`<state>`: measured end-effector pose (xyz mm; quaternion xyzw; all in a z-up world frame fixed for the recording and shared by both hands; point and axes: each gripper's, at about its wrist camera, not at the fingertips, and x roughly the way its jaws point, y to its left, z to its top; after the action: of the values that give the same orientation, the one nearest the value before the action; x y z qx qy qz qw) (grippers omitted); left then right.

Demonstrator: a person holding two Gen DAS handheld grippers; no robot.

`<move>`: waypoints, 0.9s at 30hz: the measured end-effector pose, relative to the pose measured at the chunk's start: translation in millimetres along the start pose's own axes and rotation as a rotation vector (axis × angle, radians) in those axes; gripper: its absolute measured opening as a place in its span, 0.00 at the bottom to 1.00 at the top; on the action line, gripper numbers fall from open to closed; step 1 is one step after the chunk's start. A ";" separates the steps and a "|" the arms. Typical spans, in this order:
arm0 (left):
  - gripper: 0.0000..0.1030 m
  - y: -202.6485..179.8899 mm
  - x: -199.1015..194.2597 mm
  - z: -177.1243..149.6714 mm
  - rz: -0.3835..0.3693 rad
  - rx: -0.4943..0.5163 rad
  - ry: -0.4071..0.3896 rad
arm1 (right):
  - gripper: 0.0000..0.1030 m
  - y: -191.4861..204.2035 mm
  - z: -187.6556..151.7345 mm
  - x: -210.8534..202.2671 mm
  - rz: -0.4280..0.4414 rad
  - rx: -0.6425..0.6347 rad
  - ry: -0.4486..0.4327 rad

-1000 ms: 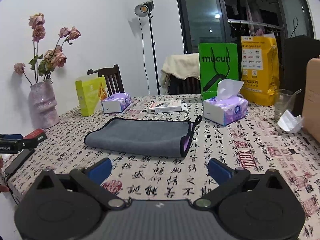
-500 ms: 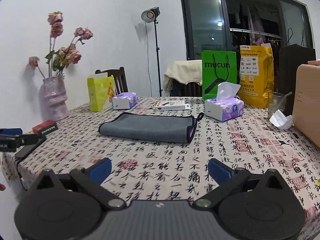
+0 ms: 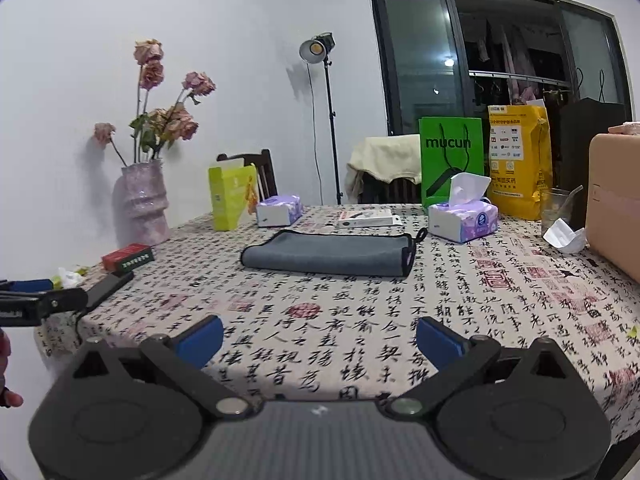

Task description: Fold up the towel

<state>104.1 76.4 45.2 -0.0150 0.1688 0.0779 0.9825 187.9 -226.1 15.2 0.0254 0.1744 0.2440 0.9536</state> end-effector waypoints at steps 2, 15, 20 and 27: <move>1.00 -3.4 -6.3 -2.9 0.007 0.013 -0.004 | 1.00 5.7 -5.0 -7.9 0.012 -0.009 -0.008; 1.00 -21.1 -55.9 -32.4 -0.028 0.084 -0.010 | 1.00 35.4 -33.5 -56.2 0.062 -0.085 -0.032; 1.00 -29.4 -65.7 -42.8 -0.054 0.107 -0.003 | 1.00 36.8 -46.2 -67.9 0.056 -0.056 -0.044; 1.00 -44.6 -83.4 -58.1 -0.097 0.135 -0.026 | 1.00 36.6 -60.2 -82.1 0.057 -0.033 -0.030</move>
<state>14.4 16.8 18.4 0.0440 0.1597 0.0190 0.9860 83.1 -235.0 -10.1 0.0185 0.1554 0.2737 0.9490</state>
